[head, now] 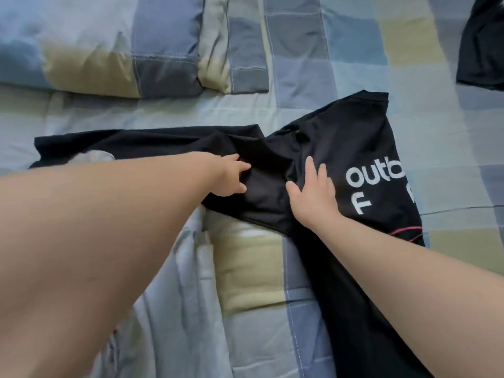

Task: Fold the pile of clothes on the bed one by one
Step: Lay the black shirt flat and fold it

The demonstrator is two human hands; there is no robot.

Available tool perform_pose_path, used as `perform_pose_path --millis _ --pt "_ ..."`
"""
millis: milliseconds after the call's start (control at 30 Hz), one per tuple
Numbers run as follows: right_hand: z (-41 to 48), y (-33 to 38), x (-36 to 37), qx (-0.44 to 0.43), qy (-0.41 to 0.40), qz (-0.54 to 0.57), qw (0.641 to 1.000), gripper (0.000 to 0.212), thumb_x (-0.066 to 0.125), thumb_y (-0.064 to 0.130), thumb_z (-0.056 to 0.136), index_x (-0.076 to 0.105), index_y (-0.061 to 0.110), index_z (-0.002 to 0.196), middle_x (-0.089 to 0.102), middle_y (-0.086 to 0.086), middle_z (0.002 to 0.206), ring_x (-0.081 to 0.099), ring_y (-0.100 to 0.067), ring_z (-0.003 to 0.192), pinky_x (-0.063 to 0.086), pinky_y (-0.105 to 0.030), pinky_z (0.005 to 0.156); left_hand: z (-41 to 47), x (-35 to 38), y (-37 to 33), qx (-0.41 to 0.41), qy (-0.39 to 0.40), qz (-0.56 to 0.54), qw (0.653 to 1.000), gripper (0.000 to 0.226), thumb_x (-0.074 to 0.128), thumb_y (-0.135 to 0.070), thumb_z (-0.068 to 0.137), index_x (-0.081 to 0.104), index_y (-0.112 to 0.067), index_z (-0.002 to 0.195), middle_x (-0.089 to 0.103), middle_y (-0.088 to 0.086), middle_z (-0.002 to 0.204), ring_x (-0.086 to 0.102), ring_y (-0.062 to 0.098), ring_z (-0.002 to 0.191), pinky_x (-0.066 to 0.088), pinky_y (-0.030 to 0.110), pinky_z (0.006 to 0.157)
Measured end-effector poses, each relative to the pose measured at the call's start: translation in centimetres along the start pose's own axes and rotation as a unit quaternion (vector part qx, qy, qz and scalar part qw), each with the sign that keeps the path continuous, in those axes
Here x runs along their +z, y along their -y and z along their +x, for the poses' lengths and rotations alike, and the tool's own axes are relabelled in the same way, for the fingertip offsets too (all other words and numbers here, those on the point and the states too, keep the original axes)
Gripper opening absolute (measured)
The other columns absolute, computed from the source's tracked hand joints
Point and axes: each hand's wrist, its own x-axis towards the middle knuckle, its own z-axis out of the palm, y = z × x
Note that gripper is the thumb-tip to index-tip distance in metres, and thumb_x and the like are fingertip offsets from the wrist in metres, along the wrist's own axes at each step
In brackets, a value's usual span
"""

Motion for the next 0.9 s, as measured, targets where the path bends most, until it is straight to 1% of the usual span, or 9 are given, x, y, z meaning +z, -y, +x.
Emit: perform_pose_path --millis 133,233,400,500,533,600,700,800,900 --pt "1.4 5.6 2.3 0.109 0.022 0.030 0.993 0.069 0.033 0.051 0.103 -0.004 0.036 0.160 -0.010 -0.004 0.169 -0.005 -0.030 0.155 0.006 -0.055 0.122 -0.4 -2.4 6.1 0.003 0.035 0.009 0.999 0.058 0.035 -0.048 0.107 0.017 -0.033 0.160 0.013 -0.004 0.168 0.017 0.026 0.154 0.014 0.044 0.124" --pt "2.0 9.5 4.2 0.111 0.044 0.022 0.993 0.070 0.030 0.053 0.103 -0.003 0.034 0.160 -0.012 -0.002 0.169 -0.009 -0.032 0.155 0.003 -0.055 0.121 -0.7 -2.8 10.8 -0.012 0.007 -0.025 1.000 0.055 0.039 -0.044 0.107 0.027 -0.029 0.159 0.028 -0.003 0.164 0.027 0.024 0.150 0.019 0.040 0.122" --pt "2.6 14.6 6.6 -0.026 0.093 -0.024 0.995 0.066 0.037 0.054 0.101 0.013 0.035 0.160 -0.006 0.003 0.170 -0.007 -0.024 0.156 0.002 -0.054 0.122 -1.5 -1.7 18.5 -0.068 -0.068 -0.105 0.990 0.056 0.065 -0.032 0.095 0.047 -0.023 0.147 0.051 0.002 0.147 0.049 0.025 0.132 0.040 0.033 0.107" --pt "2.6 16.5 7.0 -0.161 -0.014 -0.077 0.984 0.056 0.046 0.045 0.100 0.036 0.033 0.153 0.025 0.002 0.164 0.020 -0.021 0.150 0.013 -0.049 0.119 -2.3 -0.1 22.3 -0.114 -0.094 -0.118 0.982 0.071 0.078 -0.034 0.085 0.045 -0.023 0.146 0.049 0.003 0.145 0.048 0.028 0.131 0.041 0.039 0.106" --pt "2.9 17.1 6.9 -0.196 -0.053 -0.099 0.974 0.056 0.049 0.043 0.099 0.037 0.033 0.152 0.030 0.003 0.161 0.023 -0.021 0.148 0.016 -0.047 0.118 -2.5 0.4 23.4 -0.127 -0.111 -0.102 0.980 0.074 0.079 -0.039 0.083 0.043 -0.026 0.146 0.044 0.003 0.146 0.046 0.029 0.133 0.041 0.043 0.106" --pt "3.5 18.5 6.9 -0.246 -0.043 -0.148 0.957 0.061 0.054 0.041 0.097 0.032 0.036 0.154 0.027 0.003 0.161 0.021 -0.021 0.149 0.016 -0.047 0.118 -2.7 1.4 25.1 -0.148 -0.158 -0.084 0.973 0.072 0.077 -0.045 0.082 0.043 -0.030 0.143 0.039 0.002 0.146 0.043 0.029 0.132 0.039 0.045 0.103" --pt "4.8 20.4 7.3 -0.272 0.028 -0.216 0.937 0.056 0.058 0.042 0.096 0.040 0.038 0.148 0.041 0.004 0.149 0.035 -0.022 0.140 0.019 -0.045 0.116 -2.5 2.1 26.7 -0.155 -0.186 -0.091 0.966 0.059 0.074 -0.042 0.086 0.046 -0.029 0.136 0.042 0.003 0.142 0.048 0.028 0.126 0.038 0.040 0.093" --pt "5.5 21.9 7.5 -0.277 0.022 -0.228 0.933 0.032 0.061 0.035 0.093 0.052 0.033 0.124 0.055 0.002 0.121 0.051 -0.025 0.118 0.029 -0.042 0.099 -2.4 2.6 27.5 -0.150 -0.200 -0.109 0.962 0.038 0.070 -0.035 0.090 0.051 -0.027 0.122 0.045 0.003 0.133 0.055 0.029 0.112 0.035 0.035 0.083" --pt "5.7 22.7 7.8 -0.254 0.039 -0.197 0.946 0.011 0.062 0.025 0.091 0.052 0.027 0.097 0.057 0.003 0.099 0.055 -0.027 0.101 0.033 -0.039 0.084 -2.5 3.2 27.9 -0.136 -0.205 -0.114 0.962 0.035 0.070 -0.034 0.091 0.054 -0.030 0.122 0.041 0.000 0.133 0.056 0.027 0.107 0.040 0.039 0.089"
